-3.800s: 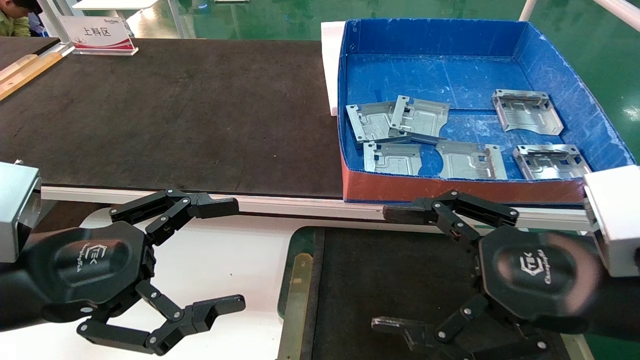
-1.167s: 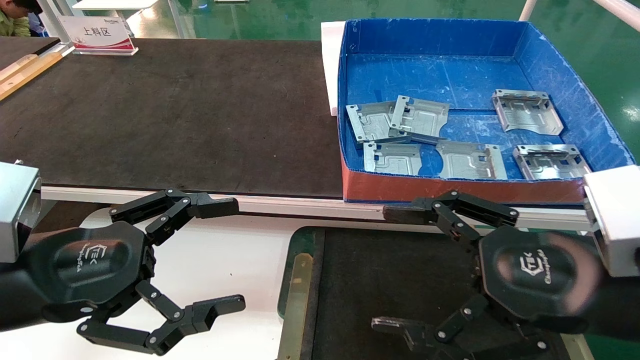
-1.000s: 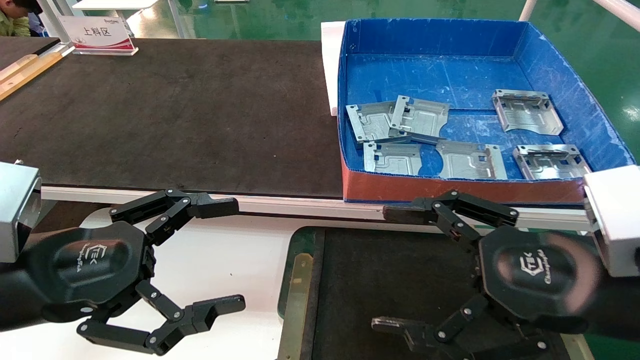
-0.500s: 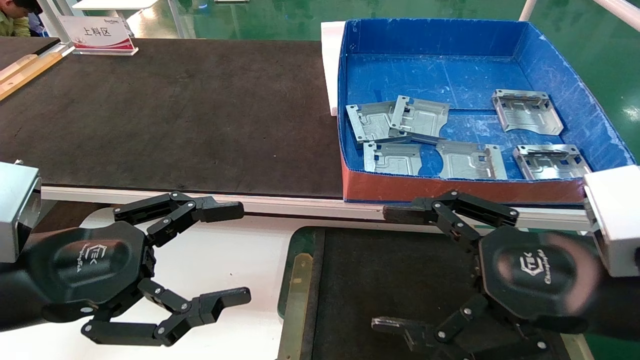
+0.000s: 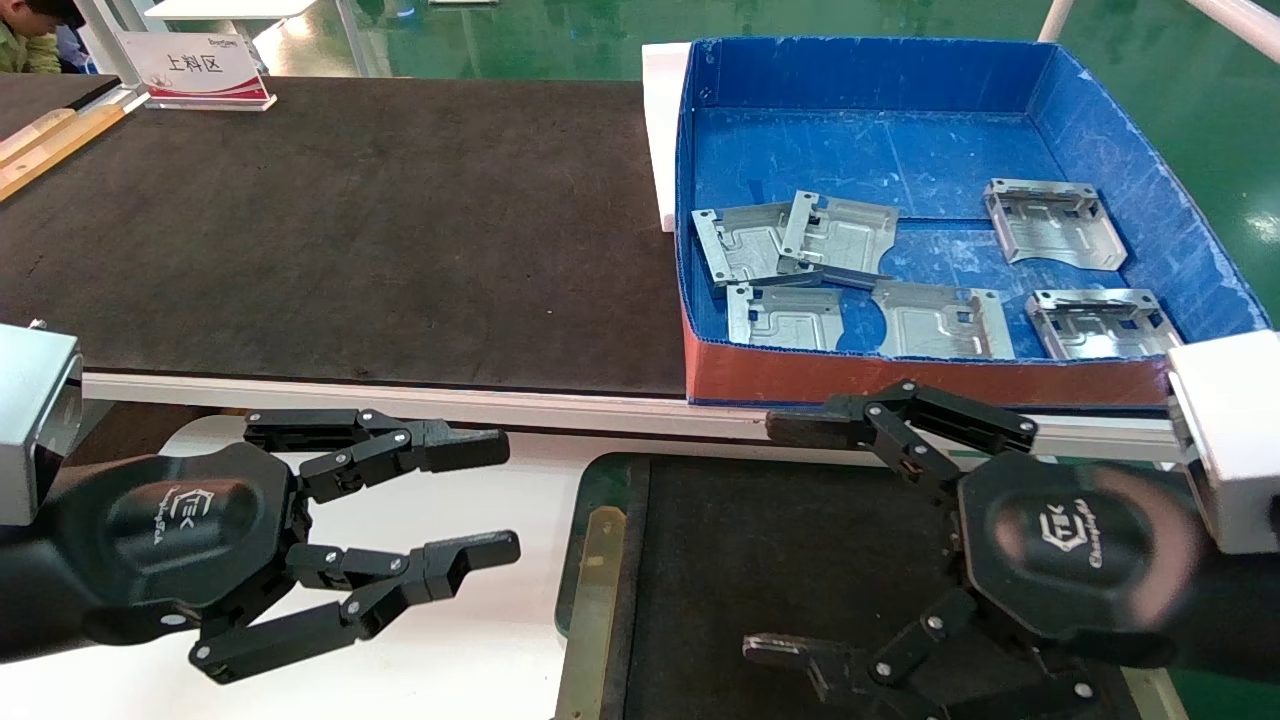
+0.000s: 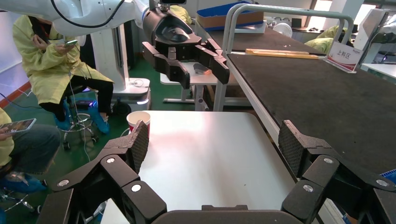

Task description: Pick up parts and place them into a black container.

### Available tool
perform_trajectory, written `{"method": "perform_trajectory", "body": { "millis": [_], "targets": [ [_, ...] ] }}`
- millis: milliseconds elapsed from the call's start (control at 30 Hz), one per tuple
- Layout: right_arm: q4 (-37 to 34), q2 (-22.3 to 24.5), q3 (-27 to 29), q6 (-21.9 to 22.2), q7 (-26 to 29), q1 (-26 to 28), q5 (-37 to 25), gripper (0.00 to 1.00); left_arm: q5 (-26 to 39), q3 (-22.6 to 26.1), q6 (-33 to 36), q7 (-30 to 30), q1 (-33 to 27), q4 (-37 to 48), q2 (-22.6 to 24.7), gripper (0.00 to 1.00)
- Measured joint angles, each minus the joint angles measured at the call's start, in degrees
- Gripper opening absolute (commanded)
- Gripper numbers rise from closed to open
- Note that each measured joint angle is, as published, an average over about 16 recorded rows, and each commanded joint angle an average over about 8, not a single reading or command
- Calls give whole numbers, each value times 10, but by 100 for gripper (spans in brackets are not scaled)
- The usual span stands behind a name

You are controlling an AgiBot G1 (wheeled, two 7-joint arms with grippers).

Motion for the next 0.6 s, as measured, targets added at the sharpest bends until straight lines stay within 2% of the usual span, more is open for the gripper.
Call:
{"method": "perform_trajectory", "body": {
  "millis": [433, 600],
  "targets": [
    [-2, -1, 0, 0, -1, 1, -1, 100, 0, 0, 0, 0, 0, 0, 0, 0],
    [-29, -11, -6, -8, -13, 18, -13, 100, 0, 0, 0, 0, 0, 0, 0, 0]
  ]
}}
